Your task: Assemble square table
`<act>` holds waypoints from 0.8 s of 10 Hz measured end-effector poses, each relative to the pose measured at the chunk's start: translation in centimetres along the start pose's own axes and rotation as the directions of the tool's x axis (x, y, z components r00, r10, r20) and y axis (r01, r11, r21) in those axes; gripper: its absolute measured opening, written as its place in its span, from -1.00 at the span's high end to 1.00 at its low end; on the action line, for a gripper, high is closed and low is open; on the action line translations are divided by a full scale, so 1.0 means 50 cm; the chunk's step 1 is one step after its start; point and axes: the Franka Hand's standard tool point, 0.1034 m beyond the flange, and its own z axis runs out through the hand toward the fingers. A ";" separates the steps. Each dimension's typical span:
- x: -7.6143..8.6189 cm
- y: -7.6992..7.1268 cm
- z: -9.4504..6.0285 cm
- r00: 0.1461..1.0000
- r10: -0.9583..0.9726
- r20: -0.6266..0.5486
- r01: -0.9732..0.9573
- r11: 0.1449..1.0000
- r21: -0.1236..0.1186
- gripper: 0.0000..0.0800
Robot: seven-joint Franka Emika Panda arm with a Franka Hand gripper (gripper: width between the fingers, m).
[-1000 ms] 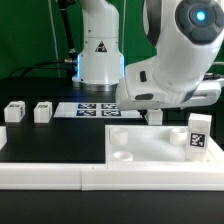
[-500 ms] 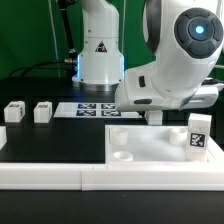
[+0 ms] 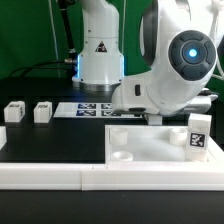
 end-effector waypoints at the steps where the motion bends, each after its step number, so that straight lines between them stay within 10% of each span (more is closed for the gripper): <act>1: 0.000 0.001 0.001 1.000 0.001 0.001 -0.001 1.000 0.000 -0.62; 4: 0.000 0.002 0.002 1.000 0.002 0.002 -0.002 1.000 0.002 0.28; 8: 0.000 0.003 0.001 1.000 0.003 0.002 -0.003 1.000 0.003 0.28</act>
Offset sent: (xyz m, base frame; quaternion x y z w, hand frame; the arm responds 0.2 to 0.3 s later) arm 0.0000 0.0000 0.0000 0.0000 0.0000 0.0000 1.0000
